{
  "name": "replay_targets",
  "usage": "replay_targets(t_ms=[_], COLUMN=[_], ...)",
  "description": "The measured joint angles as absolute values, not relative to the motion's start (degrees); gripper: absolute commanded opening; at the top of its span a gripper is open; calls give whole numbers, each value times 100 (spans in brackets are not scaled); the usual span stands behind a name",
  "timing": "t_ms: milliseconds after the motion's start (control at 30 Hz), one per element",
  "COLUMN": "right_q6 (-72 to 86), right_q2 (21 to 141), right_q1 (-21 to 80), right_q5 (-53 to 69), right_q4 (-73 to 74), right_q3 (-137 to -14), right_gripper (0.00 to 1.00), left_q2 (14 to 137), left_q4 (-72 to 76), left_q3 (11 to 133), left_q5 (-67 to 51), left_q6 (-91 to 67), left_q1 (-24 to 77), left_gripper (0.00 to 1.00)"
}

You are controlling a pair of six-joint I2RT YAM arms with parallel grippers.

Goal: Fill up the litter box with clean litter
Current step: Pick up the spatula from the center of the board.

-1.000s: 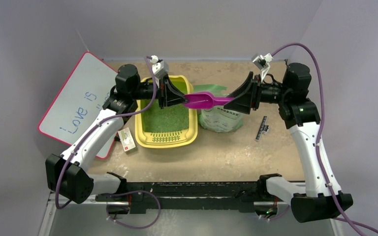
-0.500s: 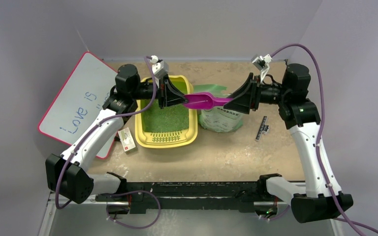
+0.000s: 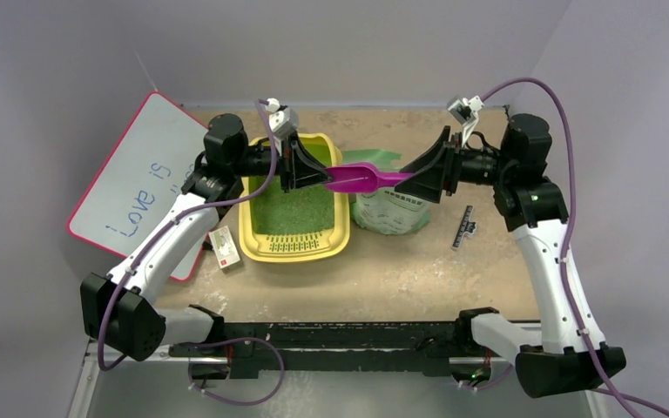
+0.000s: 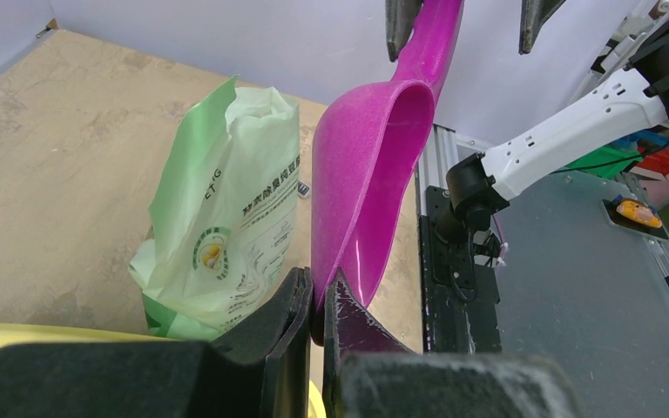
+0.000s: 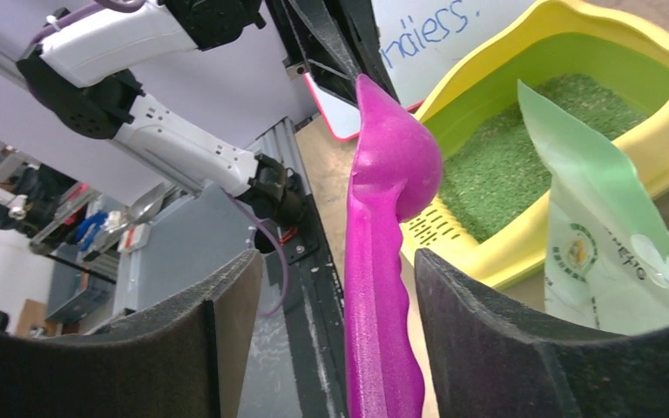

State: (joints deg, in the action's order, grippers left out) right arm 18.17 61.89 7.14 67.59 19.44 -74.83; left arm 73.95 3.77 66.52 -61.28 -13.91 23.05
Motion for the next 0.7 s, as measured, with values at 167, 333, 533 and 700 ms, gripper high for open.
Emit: replay_targets(t_ms=[167,333,533,700], right_q6=[1841,1841,1857,1949], right_q2=[6108,6069,6084,6112], right_q1=[705,668,668,668], right_q5=[6438,6405,6709,6904], right_q4=[1900,1855,1741,1603], right_q3=[-7474,-7450,-7207,-7111], right_gripper=[78,79,69,56], left_q2=[7389,7387,7387,7387], left_q4=[375,375,403,676], left_q3=[6652,6650,6646,6571], left_q5=[-6128,-6128,-6099,-6084], left_q6=[-1389,-1389,-1411,-1568], left_q1=[2305,2303,2300,2294], left_gripper=[0,0,0,0])
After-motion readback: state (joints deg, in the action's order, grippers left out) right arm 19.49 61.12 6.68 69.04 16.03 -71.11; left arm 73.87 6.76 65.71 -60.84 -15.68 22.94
